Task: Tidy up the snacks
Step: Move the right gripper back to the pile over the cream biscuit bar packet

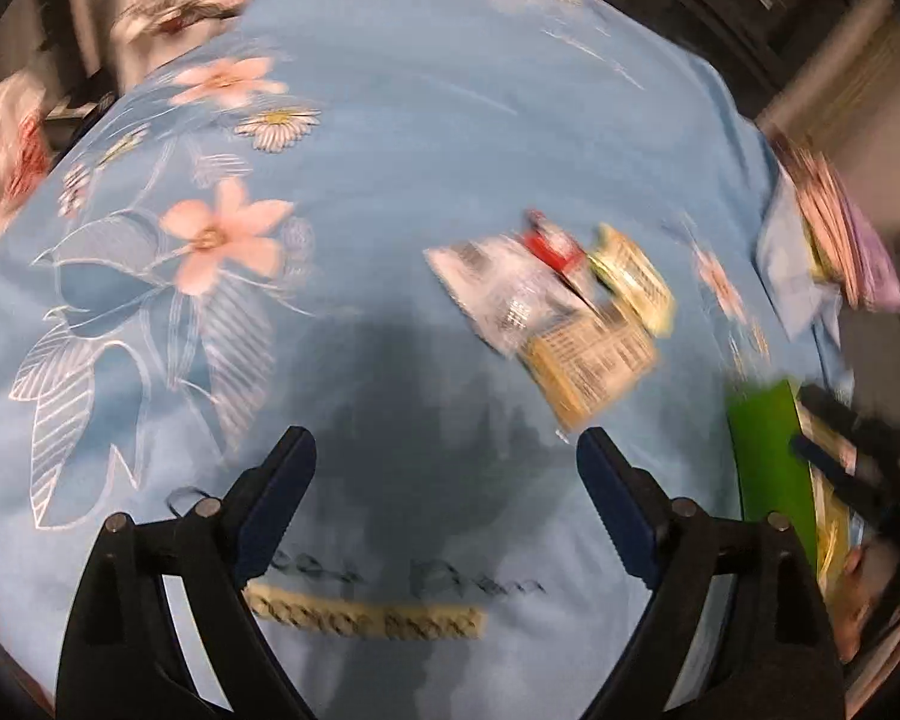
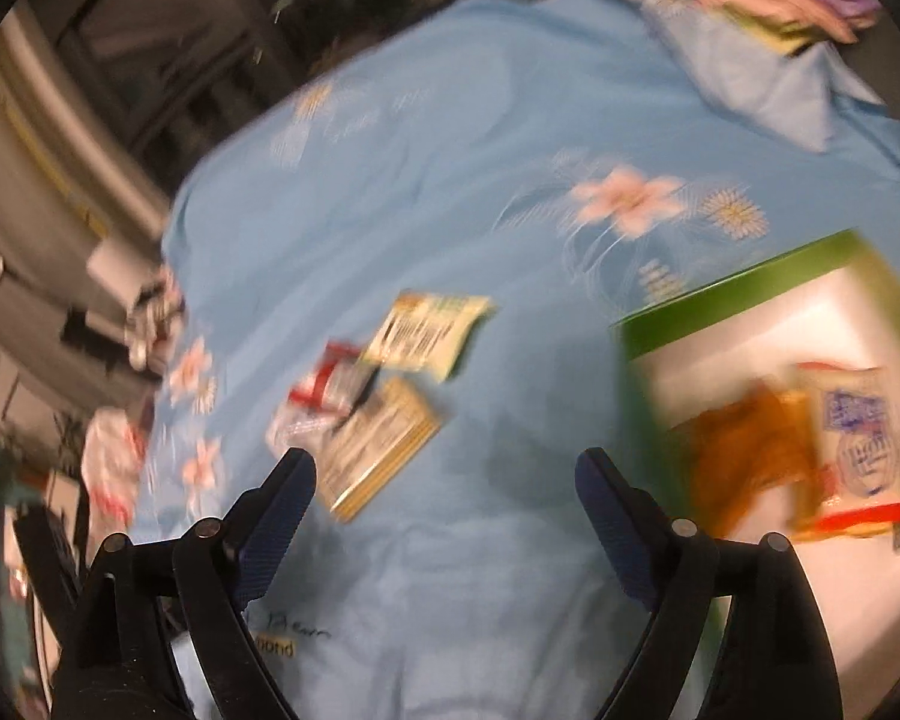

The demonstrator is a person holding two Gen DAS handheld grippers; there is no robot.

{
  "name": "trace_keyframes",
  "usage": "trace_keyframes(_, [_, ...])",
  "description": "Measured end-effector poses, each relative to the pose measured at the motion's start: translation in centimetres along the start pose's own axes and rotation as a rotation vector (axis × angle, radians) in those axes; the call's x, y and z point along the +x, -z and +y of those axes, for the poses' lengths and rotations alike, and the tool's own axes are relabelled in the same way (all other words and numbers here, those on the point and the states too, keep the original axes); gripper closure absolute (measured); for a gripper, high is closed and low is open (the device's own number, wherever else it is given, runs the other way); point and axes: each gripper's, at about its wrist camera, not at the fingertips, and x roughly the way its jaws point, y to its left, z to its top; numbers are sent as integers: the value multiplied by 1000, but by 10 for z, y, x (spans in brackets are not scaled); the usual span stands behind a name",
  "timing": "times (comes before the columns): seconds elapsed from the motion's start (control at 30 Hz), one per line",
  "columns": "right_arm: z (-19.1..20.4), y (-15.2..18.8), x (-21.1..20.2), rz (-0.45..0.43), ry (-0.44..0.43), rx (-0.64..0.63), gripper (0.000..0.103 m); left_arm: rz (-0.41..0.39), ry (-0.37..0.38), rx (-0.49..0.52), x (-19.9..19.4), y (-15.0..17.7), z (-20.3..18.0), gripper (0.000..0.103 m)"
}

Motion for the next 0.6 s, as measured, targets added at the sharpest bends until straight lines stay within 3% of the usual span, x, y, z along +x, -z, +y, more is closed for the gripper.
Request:
trace_keyframes(0.1, [18,-4,33,69,27,-17,15,29,-53,-40,9,-6,12,15])
trace_keyframes(0.3, [36,-11,91,167,76,121,15,5,-84,-82,2,-15,19,15])
trace_keyframes(0.47, [62,-9,129,199,216,69,15,-16,-109,-90,-5,-17,28,15])
trace_keyframes(0.6, [85,-3,140,159,345,-54,16,-29,-118,-93,-9,-17,32,15])
